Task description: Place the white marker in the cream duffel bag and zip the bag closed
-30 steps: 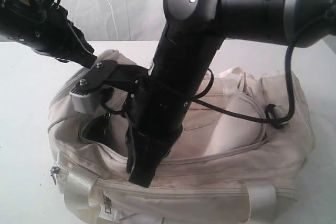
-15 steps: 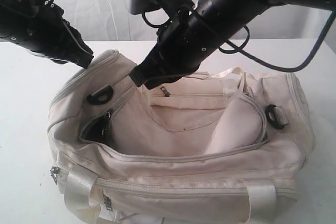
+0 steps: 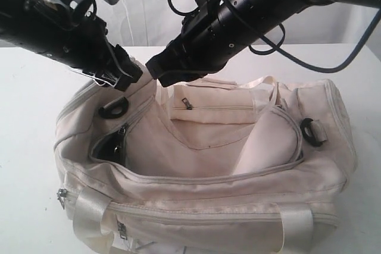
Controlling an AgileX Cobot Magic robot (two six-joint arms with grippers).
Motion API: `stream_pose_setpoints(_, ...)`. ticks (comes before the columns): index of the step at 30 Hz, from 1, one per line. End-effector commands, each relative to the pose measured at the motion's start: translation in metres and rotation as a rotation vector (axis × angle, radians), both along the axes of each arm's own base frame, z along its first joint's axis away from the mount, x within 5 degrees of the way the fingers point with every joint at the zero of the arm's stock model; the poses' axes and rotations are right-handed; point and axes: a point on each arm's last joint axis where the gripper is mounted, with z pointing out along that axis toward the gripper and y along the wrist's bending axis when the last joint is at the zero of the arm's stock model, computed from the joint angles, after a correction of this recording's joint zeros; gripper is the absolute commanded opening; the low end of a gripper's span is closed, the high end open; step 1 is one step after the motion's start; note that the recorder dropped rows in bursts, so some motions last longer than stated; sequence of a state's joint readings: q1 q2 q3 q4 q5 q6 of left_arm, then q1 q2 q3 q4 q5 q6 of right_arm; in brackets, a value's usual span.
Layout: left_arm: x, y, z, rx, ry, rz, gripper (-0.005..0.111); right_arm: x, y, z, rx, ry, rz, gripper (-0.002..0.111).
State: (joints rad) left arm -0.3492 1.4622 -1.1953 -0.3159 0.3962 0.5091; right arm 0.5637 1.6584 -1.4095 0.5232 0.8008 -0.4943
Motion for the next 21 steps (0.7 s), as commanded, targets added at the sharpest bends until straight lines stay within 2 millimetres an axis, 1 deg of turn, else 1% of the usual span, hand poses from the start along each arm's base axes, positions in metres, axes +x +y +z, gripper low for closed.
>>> stream_pose_setpoints(1,0.004,-0.004,-0.002,0.004,-0.022,-0.009,0.057,-0.001,-0.002,0.003,0.015,-0.001,-0.011,0.034)
stream_pose_setpoints(4,0.008,-0.005,-0.007,0.018,-0.020,-0.016,0.057,0.000,-0.003,0.003,0.015,0.001,-0.014,0.047)
stream_pose_setpoints(6,0.011,-0.006,-0.013,0.031,-0.013,-0.019,0.057,0.002,-0.006,0.003,0.010,0.001,-0.021,0.051)
stream_pose_setpoints(11,0.019,-0.009,-0.027,0.048,0.015,-0.020,0.057,0.007,-0.018,0.006,0.011,0.001,-0.056,0.051)
stream_pose_setpoints(17,0.021,-0.010,-0.032,0.064,0.021,-0.028,0.056,0.012,-0.040,0.017,0.017,-0.013,-0.107,0.051)
stream_pose_setpoints(21,0.020,-0.006,-0.035,0.138,0.023,-0.051,0.056,0.010,-0.049,0.022,0.013,-0.009,-0.115,0.051)
